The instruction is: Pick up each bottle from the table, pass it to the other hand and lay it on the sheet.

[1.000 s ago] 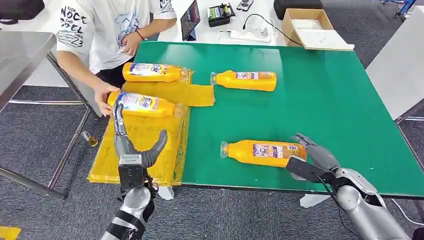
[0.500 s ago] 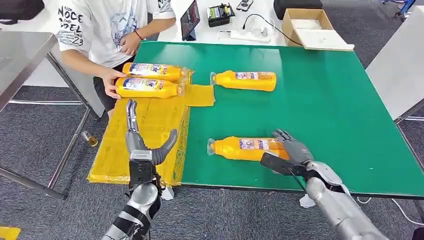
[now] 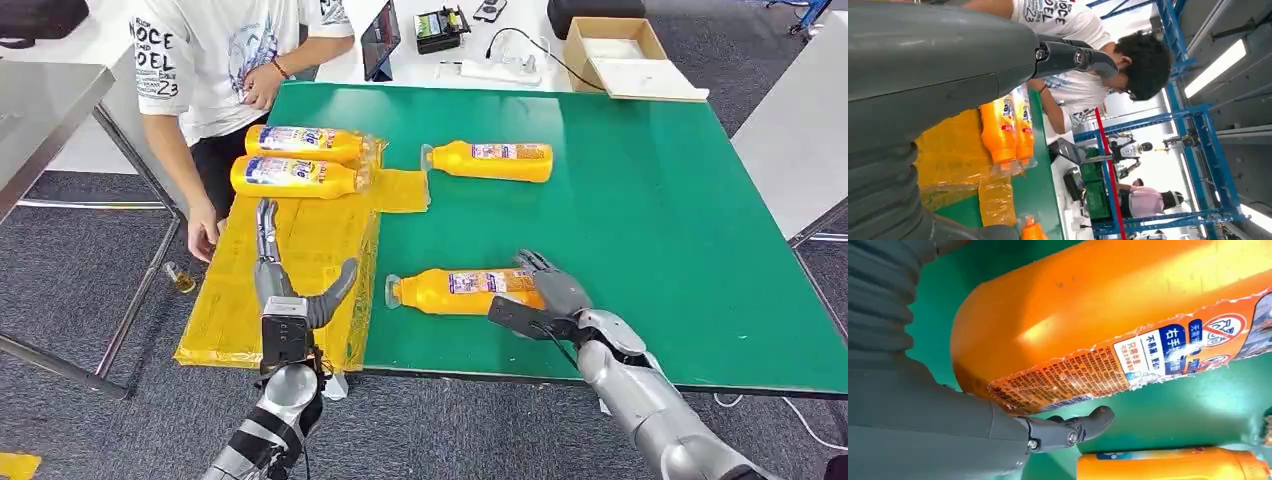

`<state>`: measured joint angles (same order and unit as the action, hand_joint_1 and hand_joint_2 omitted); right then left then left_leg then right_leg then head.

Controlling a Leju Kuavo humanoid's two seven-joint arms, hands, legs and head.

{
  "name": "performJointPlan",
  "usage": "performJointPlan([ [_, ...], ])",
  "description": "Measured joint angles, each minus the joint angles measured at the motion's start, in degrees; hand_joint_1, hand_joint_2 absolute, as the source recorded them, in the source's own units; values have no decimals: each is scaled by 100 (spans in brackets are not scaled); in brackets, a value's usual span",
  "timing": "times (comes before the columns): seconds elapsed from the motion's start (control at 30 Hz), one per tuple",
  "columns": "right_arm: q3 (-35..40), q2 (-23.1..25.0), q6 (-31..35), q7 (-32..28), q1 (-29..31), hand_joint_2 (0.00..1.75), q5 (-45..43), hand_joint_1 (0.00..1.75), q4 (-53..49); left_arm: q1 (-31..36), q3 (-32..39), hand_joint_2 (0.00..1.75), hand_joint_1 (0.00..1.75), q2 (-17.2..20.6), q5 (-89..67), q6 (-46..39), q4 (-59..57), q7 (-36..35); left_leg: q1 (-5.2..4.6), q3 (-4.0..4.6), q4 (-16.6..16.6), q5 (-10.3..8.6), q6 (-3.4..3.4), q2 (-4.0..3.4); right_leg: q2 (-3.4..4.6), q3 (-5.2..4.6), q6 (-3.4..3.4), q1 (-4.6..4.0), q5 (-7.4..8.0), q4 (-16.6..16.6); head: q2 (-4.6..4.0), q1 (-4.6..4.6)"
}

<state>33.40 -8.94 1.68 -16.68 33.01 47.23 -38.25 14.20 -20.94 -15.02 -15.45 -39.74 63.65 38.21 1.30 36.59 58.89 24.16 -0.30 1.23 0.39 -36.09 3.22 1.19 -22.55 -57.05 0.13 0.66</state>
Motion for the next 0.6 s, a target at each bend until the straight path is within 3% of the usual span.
performJointPlan([
  [0.03,7,0,-46,-55,5,175,-18,133,13,4,0,175,0,0,24,15,-11,0,0,0,0,0,0,0,0,0,0,0,0,0,0,0],
  [0.07,13,-7,-107,-120,10,175,-46,168,26,8,-2,175,0,2,46,44,-20,0,0,-1,0,0,0,-1,0,0,0,-1,0,0,0,-2],
  [0.6,98,-203,-459,-457,103,175,-221,171,83,98,-94,175,0,15,168,157,-94,0,0,-3,0,0,0,0,0,1,0,0,0,0,0,-2],
])
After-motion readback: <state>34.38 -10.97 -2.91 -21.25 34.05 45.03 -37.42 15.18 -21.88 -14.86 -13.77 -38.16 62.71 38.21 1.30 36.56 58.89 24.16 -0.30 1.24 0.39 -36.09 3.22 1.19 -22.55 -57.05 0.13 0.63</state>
